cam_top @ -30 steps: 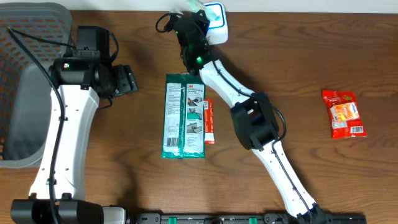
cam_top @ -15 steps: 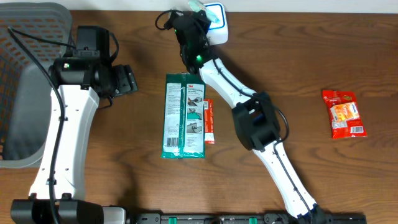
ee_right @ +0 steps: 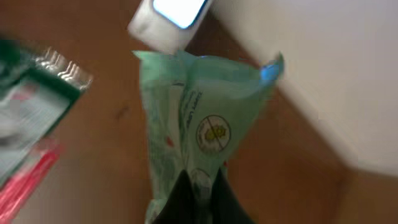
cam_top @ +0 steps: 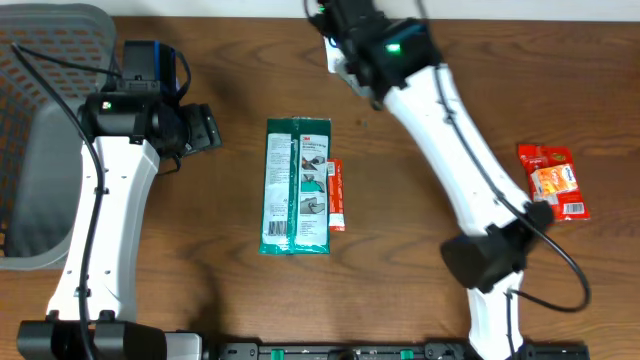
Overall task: Scan the item barcode
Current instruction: 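Carry the wipes pack right and release it on the table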
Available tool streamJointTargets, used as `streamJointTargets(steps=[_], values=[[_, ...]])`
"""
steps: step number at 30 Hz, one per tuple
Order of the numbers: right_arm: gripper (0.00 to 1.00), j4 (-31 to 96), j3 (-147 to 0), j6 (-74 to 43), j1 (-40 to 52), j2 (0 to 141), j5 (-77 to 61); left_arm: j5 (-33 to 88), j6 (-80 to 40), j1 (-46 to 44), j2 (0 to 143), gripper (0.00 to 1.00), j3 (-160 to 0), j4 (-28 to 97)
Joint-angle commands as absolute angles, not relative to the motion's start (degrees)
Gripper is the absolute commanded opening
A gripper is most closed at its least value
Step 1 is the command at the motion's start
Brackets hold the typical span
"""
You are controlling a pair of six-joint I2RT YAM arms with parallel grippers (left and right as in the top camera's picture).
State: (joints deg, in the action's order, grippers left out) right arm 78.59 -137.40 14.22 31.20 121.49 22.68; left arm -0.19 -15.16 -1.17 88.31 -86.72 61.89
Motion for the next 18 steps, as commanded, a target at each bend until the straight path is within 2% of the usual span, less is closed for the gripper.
streamJointTargets(steps=[1,5,10,18], values=[[0.01,88.2,-137.1,7.0,28.5,121.4,8.9,-0.7,-15.0,-0.9,88.1,0.83,-87.2,62.1],[0.01,97.3,-135.8,3.5,25.9,121.5,6.5,-0.7,-15.0,-0.9,88.1,0.83,-87.2,62.1],[0.01,97.3,-133.7,-1.0,23.1,121.2,6.4,-0.7,-15.0,-0.9,88.1,0.83,-87.2,62.1],[0.01,95.7,-113.0,-3.2,17.1,114.0,5.9,-0.7,-15.0,-0.9,88.1,0.83,-87.2,62.1]])
